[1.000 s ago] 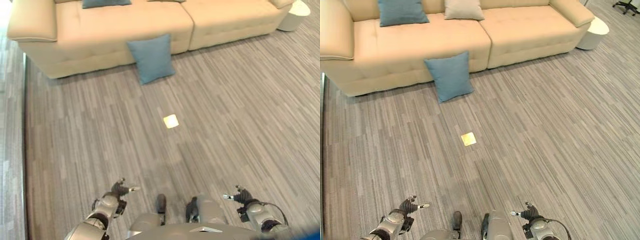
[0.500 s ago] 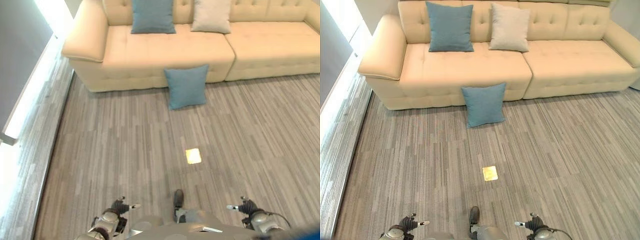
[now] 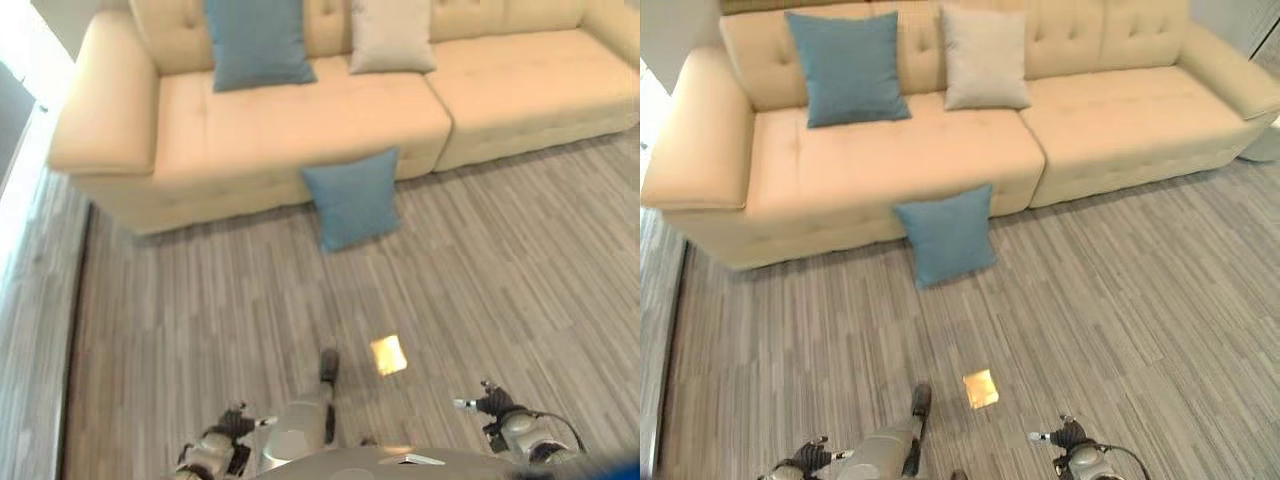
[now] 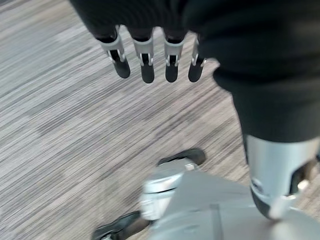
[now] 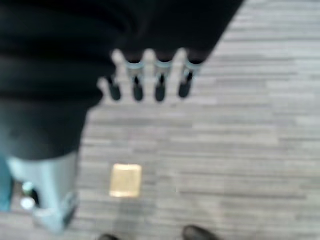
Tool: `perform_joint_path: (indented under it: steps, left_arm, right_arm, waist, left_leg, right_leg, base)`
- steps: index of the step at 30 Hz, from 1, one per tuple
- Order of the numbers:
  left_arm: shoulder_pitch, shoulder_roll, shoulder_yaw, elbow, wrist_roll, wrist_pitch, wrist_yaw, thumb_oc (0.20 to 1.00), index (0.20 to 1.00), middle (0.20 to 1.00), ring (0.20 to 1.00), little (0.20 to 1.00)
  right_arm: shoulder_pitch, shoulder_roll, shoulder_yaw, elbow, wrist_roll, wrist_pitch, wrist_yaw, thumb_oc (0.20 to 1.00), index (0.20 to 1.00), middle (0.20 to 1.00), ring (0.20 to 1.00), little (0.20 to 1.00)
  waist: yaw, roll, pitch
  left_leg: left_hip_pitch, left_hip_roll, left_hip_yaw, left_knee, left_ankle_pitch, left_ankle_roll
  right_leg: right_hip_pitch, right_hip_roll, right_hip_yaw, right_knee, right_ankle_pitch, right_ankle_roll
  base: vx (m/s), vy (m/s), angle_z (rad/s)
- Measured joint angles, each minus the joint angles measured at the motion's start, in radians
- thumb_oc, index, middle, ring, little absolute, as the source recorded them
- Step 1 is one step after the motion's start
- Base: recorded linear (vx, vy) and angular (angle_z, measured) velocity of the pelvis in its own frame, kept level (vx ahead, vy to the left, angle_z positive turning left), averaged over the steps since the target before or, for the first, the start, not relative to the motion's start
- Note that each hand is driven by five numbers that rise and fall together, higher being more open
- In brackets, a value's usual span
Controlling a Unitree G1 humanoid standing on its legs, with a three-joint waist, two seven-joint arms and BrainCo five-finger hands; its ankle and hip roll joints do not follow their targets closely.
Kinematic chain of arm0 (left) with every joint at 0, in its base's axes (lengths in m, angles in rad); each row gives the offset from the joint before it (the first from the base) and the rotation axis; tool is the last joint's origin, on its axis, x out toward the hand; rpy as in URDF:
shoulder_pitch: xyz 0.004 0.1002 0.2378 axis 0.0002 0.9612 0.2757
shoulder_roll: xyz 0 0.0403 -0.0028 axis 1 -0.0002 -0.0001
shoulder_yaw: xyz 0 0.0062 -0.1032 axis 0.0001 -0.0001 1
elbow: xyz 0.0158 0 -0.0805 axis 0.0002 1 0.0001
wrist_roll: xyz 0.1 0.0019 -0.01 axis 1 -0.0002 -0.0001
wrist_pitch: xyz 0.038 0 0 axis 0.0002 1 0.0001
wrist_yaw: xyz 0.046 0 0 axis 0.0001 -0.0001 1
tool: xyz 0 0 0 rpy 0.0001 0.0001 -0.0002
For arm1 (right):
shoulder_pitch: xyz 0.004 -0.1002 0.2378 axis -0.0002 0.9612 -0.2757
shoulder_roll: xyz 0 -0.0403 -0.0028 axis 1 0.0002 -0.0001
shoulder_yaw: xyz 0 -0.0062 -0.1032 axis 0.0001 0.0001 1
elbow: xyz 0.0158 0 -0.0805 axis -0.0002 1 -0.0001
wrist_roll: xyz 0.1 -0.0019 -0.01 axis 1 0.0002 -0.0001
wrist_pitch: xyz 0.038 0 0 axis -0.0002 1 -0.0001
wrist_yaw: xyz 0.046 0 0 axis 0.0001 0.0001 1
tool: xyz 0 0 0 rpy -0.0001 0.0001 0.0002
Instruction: Pick up all the scattered cushions and arrange them neatly on the sofa.
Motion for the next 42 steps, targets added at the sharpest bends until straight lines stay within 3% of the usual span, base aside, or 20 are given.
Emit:
perform_joint_path:
  steps: [2, 3, 4, 6, 8, 12, 14, 16, 18, 21, 24, 26, 27, 30, 31, 34, 36, 37, 39, 42]
  left_arm:
    - [-0.036, 0.013, -0.002, -0.001, 0.000, -0.001, 0.000, 1.000, 1.000, 1.000, 1.000, 1.000]
    - [-0.088, 0.012, -0.004, -0.001, 0.000, 0.000, 0.000, 1.000, 1.000, 1.000, 1.000, 1.000]
    - [-0.087, 0.012, -0.004, 0.002, 0.000, 0.001, 0.001, 1.000, 1.000, 1.000, 1.000, 1.000]
    - [-0.096, 0.011, -0.005, -0.002, 0.000, -0.008, 0.001, 1.000, 1.000, 1.000, 1.000, 1.000]
    - [-0.095, 0.011, -0.004, -0.001, 0.000, -0.007, 0.002, 1.000, 1.000, 1.000, 1.000, 1.000]
    - [-0.063, 0.007, -0.002, 0.023, 0.000, 0.003, 0.001, 1.000, 1.000, 1.000, 1.000, 1.000]
    - [-0.053, 0.006, -0.003, 0.023, 0.000, 0.003, 0.001, 1.000, 1.000, 1.000, 1.000, 1.000]
    - [-0.053, 0.002, -0.003, 0.018, 0.001, 0.001, 0.001, 1.000, 1.000, 1.000, 1.000, 1.000]
    - [-0.048, -0.005, -0.002, 0.021, 0.003, -0.001, -0.001, 1.000, 1.000, 1.000, 1.000, 1.000]
    - [-0.031, -0.008, 0.000, 0.022, 0.003, -0.001, 0.000, 1.000, 1.000, 1.000, 1.000, 1.000]
    - [-0.026, -0.018, 0.012, 0.026, 0.002, -0.001, -0.005, 1.000, 1.000, 1.000, 1.000, 1.000]
    - [-0.030, -0.020, 0.019, 0.025, 0.001, -0.002, -0.006, 1.000, 1.000, 1.000, 1.000, 1.000]
    - [-0.064, -0.019, 0.006, 0.021, 0.000, -0.002, -0.006, 1.000, 1.000, 1.000, 1.000, 1.000]
    - [-0.079, -0.014, 0.003, -0.002, 0.000, -0.004, -0.006, 1.000, 1.000, 1.000, 1.000, 1.000]
    - [-0.083, -0.009, -0.002, -0.003, 0.001, -0.003, -0.006, 1.000, 1.000, 1.000, 1.000, 1.000]
    - [-0.088, -0.013, -0.003, -0.005, 0.001, -0.003, -0.007, 1.000, 1.000, 1.000, 1.000, 1.000]
    - [-0.051, -0.024, -0.001, -0.002, 0.001, 0.000, -0.008, 1.000, 1.000, 1.000, 1.000, 1.000]
    - [-0.027, -0.022, -0.001, 0.003, 0.002, 0.001, -0.008, 1.000, 1.000, 1.000, 1.000, 1.000]
    - [-0.018, -0.006, -0.001, -0.001, 0.002, 0.002, -0.009, 1.000, 1.000, 1.000, 1.000, 1.000]
    - [-0.036, 0.015, -0.001, -0.002, 0.002, 0.003, -0.008, 1.000, 1.000, 1.000, 1.000, 1.000]
  right_arm:
    - [0.007, 0.004, 0.002, -0.009, -0.001, 0.000, 0.001, 1.000, 1.000, 1.000, 1.000, 1.000]
    - [-0.011, -0.005, 0.001, -0.053, -0.001, 0.001, 0.000, 1.000, 1.000, 1.000, 1.000, 1.000]
    - [-0.012, -0.004, 0.000, -0.074, -0.001, -0.002, 0.000, 1.000, 1.000, 1.000, 1.000, 1.000]
    - [-0.013, 0.003, 0.010, -0.090, -0.003, -0.003, 0.002, 1.000, 1.000, 1.000, 1.000, 1.000]
    - [-0.015, 0.001, 0.019, -0.099, -0.005, -0.005, 0.002, 1.000, 1.000, 1.000, 1.000, 1.000]
    - [-0.011, 0.000, 0.021, -0.109, -0.019, 0.004, 0.001, 1.000, 1.000, 1.000, 1.000, 1.000]
    - [-0.010, 0.000, 0.019, -0.104, -0.023, 0.004, 0.001, 1.000, 1.000, 1.000, 1.000, 1.000]
    - [-0.013, -0.002, 0.012, -0.087, -0.031, 0.003, 0.000, 1.000, 1.000, 1.000, 1.000, 1.000]
    - [-0.017, -0.004, 0.004, -0.071, -0.036, 0.003, 0.000, 1.000, 1.000, 1.000, 1.000, 1.000]
    - [-0.014, -0.012, -0.001, -0.072, -0.037, 0.001, 0.000, 1.000, 1.000, 1.000, 1.000, 1.000]
    - [-0.017, -0.020, 0.005, -0.078, -0.036, 0.000, -0.002, 1.000, 1.000, 1.000, 1.000, 1.000]
    - [-0.022, -0.015, 0.009, -0.079, -0.035, -0.001, -0.002, 1.000, 1.000, 1.000, 1.000, 1.000]
    - [-0.024, -0.014, 0.010, -0.060, -0.032, 0.003, -0.002, 1.000, 1.000, 1.000, 1.000, 1.000]
    - [-0.025, -0.017, 0.013, -0.052, -0.025, 0.001, -0.004, 1.000, 1.000, 1.000, 1.000, 1.000]
    - [-0.026, -0.022, 0.015, -0.046, -0.022, 0.002, -0.006, 1.000, 1.000, 1.000, 1.000, 1.000]
    - [-0.020, -0.029, 0.014, -0.047, -0.009, 0.001, -0.007, 1.000, 1.000, 1.000, 1.000, 1.000]
    - [-0.009, -0.043, 0.013, -0.048, -0.007, 0.000, -0.006, 1.000, 1.000, 1.000, 1.000, 1.000]
    - [0.005, -0.038, 0.010, -0.041, -0.007, 0.000, -0.008, 1.000, 1.000, 1.000, 1.000, 1.000]
    - [0.013, -0.019, 0.003, -0.040, -0.008, 0.001, -0.005, 1.000, 1.000, 1.000, 1.000, 1.000]
    - [0.008, -0.009, 0.003, -0.052, -0.009, -0.006, -0.002, 1.000, 1.000, 1.000, 1.000, 1.000]
  waist:
    - [-0.006, -0.016, -0.025]
    - [-0.015, 0.003, -0.012]
    - [-0.020, 0.011, -0.009]
    - [-0.020, 0.031, -0.010]
    - [-0.026, 0.033, -0.010]
    - [-0.059, 0.031, -0.006]
    - [-0.067, 0.027, -0.003]
    - [-0.067, 0.028, -0.001]
    - [-0.067, 0.051, 0.005]
    - [-0.057, 0.045, 0.002]
    - [-0.034, 0.019, 0.004]
    - [-0.031, 0.005, 0.012]
    - [-0.019, -0.027, 0.036]
    - [-0.015, -0.045, 0.057]
    - [-0.020, -0.039, 0.061]
    - [-0.024, -0.007, 0.063]
    - [-0.019, 0.054, 0.038]
    - [-0.020, 0.061, 0.033]
    - [-0.029, 0.031, 0.012]
    - [-0.013, 0.010, 0.003]
  left_leg:
    - [0.024, -0.016, 0.001, -0.003, -0.034, 0.022]
    - [0.070, -0.017, 0.005, -0.019, -0.065, 0.048]
    - [0.094, -0.017, 0.017, -0.024, -0.059, 0.032]
    - [0.142, -0.013, 0.019, -0.024, -0.109, -0.012]
    - [0.176, -0.013, 0.023, -0.025, -0.138, -0.019]
    - [0.236, -0.023, -0.002, -0.022, -0.203, -0.033]
    - [0.269, -0.027, -0.011, -0.021, -0.203, -0.024]
    - [0.296, -0.023, -0.020, -0.009, -0.223, -0.056]
    - [0.335, 0.004, -0.047, 0.009, -0.245, -0.090]
    - [0.312, 0.016, -0.030, 0.160, -0.263, -0.121]
    - [0.139, 0.011, -0.009, 0.543, -0.277, -0.168]
    - [0.072, 0.035, -0.011, 0.623, -0.309, -0.179]
    - [-0.011, 0.066, 0.004, 0.608, -0.315, -0.170]
    - [-0.065, 0.090, 0.021, 0.445, -0.301, -0.169]
    - [-0.078, 0.091, 0.041, 0.313, -0.260, -0.165]
    - [-0.087, 0.097, 0.123, 0.199, -0.165, -0.162]
    - [-0.037, 0.112, 0.132, 0.115, -0.097, -0.133]
    - [-0.001, 0.107, 0.127, 0.081, -0.064, -0.054]
    - [0.056, 0.063, 0.125, 0.021, -0.072, -0.046]
    - [0.083, 0.040, 0.129, -0.003, -0.072, -0.034]
  right_leg:
    - [-0.099, -0.033, -0.019, 0.168, -0.032, 0.027]
    - [-0.232, -0.078, -0.067, 0.384, -0.045, 0.046]
    - [-0.271, -0.090, -0.085, 0.416, -0.047, 0.050]
    - [-0.335, -0.111, -0.120, 0.353, -0.044, 0.041]
    - [-0.391, -0.118, -0.163, 0.224, -0.007, 0.023]
    - [-0.467, -0.085, -0.178, -0.068, 0.239, 0.021]
    - [-0.450, -0.080, -0.179, -0.091, 0.302, -0.002]
    - [-0.414, -0.077, -0.181, -0.097, 0.370, -0.048]
    - [-0.352, -0.051, -0.185, -0.112, 0.383, -0.069]
    - [-0.248, -0.031, -0.184, -0.192, 0.376, -0.130]
    - [-0.184, -0.032, -0.169, -0.253, 0.368, -0.172]
    - [-0.160, -0.029, -0.173, -0.258, 0.343, -0.206]
    - [-0.128, -0.033, -0.182, -0.279, 0.297, -0.278]
    - [-0.092, -0.037, -0.213, -0.288, 0.299, -0.235]
    - [-0.067, -0.035, -0.235, -0.291, 0.279, -0.207]
    - [-0.031, -0.020, -0.238, -0.289, 0.245, -0.182]
    - [0.001, 0.016, -0.216, -0.283, 0.215, -0.137]
    - [0.018, 0.019, -0.209, -0.268, 0.183, -0.114]
    - [-0.002, -0.041, -0.191, -0.175, 0.122, -0.045]
    - [-0.038, -0.067, -0.177, -0.101, 0.052, -0.015]
  base:
    - [0.20, 0.149, -0.15]
    - [0.29, 0.106, -0.14]
    - [0.25, 0.030, -0.20]
    - [0.25, 0.001, -0.10]
    - [0.26, -0.025, -0.05]
    - [0.26, -0.081, 0.13]
    - [0.21, -0.113, 0.30]
    - [0.32, -0.185, 0.28]
    - [0.27, -0.217, 0.29]
    - [0.12, -0.163, 0.07]
    - [0.06, -0.110, -0.19]
    - [0.18, -0.095, 0.13]
    - [0.19, -0.012, 0.34]
    - [0.21, 0.044, 0.20]
    - [0.17, 0.070, 0.30]
    - [0.19, 0.120, 0.12]
    - [0.18, 0.133, -0.22]
    - [0.11, 0.092, 0.05]
    - [0.12, 0.123, 0.14]
    - [0.09, 0.140, -0.05]
